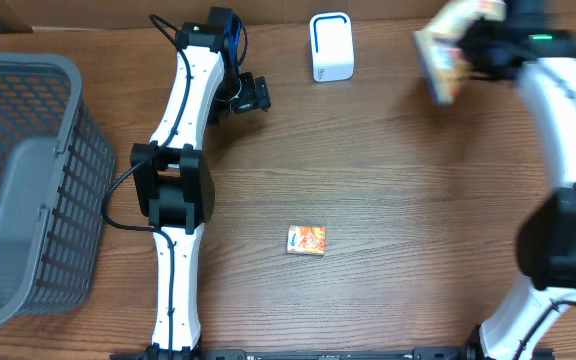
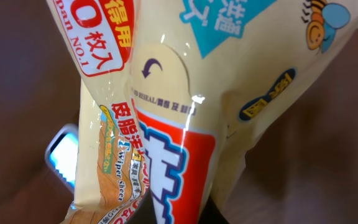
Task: Scan the item barcode
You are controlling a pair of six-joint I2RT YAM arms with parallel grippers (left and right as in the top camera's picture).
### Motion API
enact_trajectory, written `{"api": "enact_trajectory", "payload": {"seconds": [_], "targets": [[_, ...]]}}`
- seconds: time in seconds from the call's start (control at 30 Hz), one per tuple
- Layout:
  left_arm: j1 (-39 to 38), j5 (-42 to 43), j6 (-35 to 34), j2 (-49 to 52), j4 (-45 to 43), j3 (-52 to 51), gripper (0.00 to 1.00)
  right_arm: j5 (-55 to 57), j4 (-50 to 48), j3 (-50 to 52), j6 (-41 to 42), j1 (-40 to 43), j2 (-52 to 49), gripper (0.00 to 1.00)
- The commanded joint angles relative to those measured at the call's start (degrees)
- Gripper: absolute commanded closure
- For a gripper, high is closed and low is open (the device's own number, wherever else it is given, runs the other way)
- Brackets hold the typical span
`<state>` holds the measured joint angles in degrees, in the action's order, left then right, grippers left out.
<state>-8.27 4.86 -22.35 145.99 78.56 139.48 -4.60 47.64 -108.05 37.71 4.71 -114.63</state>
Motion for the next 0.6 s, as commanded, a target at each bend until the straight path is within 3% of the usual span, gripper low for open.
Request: {"api": "enact_trajectory", "payload": {"seconds": [0.0,0.1,0.23,0.4,0.57], "targets": [[-0.4,-0.4,0.1,0.3,0.0,0.9,0.0,3.7,5.1,-1.1,0.5,9.9,2.6,0.96],[-0.4,-0.4,0.1,0.2,0.0,0.9,0.0,6.1,8.7,-0.3,0.4,17.0,2.3,0.96],[-0.4,-0.4,0.1,0.3,0.0,0.9,0.0,5.9,7.6,1.5,-6.6,24.0,1.6,0.96],[-0.4,-0.4,0.1,0.2,0.0,0.9,0.0,6.1,6.2,1.6,-14.0,28.3,-1.3,0.96],[-0.4,-0.4,0.1,0.2,0.0,0.9,0.0,10.6,3.5,1.6,-14.2,30.1,-4.2,0.93]]}}
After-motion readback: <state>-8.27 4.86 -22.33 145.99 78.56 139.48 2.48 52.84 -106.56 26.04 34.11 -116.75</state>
